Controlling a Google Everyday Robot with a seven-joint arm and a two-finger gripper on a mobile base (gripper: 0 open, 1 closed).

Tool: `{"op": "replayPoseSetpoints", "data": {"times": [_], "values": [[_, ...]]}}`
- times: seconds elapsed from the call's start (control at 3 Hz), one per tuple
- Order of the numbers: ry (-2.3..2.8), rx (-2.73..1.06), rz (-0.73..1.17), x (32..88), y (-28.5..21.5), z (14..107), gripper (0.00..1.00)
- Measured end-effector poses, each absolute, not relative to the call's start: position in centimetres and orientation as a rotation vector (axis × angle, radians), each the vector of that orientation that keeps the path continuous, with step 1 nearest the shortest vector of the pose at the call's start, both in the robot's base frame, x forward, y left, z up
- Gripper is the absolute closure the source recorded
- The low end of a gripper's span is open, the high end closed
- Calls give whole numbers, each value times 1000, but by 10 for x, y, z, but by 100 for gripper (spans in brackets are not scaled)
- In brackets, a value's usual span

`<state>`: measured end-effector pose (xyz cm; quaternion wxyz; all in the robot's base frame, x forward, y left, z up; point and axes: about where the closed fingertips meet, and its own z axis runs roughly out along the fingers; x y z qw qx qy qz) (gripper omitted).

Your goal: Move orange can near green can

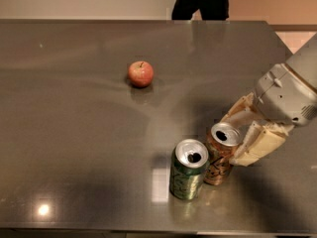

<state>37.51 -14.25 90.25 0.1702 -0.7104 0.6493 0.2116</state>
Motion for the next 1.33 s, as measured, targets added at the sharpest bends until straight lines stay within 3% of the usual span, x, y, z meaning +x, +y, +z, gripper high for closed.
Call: {"op": "replayPoseSetpoints", "data": {"times": [1.0, 1.33], "values": [[1819, -2060, 592, 364, -144, 889, 14], [1816, -2055, 580, 366, -142, 889, 0]]}}
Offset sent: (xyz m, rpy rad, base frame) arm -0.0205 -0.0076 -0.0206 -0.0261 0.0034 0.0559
